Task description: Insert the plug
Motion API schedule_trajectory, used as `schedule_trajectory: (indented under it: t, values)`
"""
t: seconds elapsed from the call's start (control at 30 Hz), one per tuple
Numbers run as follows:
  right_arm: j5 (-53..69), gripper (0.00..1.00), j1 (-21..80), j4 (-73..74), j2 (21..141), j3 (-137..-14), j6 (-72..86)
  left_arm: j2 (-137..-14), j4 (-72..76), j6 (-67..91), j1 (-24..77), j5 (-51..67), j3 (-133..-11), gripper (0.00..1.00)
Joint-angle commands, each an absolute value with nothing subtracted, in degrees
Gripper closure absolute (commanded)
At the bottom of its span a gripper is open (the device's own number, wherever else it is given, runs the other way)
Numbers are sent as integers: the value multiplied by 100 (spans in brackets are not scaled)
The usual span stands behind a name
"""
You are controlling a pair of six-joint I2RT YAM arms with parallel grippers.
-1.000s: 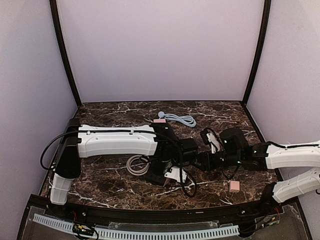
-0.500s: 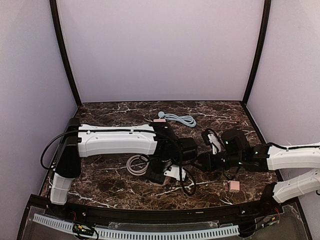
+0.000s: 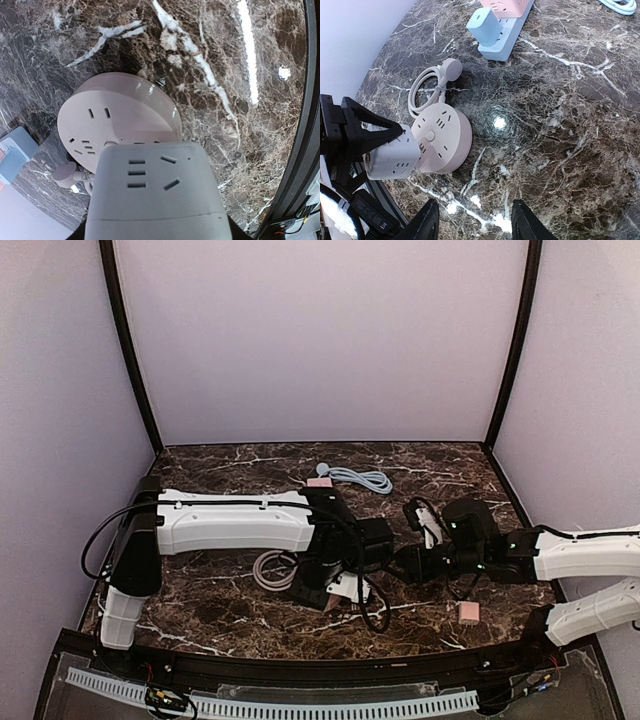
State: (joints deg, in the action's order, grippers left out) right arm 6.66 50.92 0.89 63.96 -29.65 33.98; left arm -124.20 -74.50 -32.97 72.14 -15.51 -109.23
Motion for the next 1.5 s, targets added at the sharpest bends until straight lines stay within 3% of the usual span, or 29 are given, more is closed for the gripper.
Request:
schedule_trajectory:
  t: [0.0, 0.73, 1.47]
  values:
    - [696, 52, 5054, 52, 6329, -2905, 3457, -12384, -7394, -3379, 7189, -1364, -10748, 99]
    - [742, 52, 5049, 27, 6450, -2944, 3402, -12559, -7363, -3324, 6641, -503, -11175, 99]
    - [782, 52, 5054, -287, 6833, -3049, 3295, -13466, -7945, -3830, 6314, -372, -11855, 99]
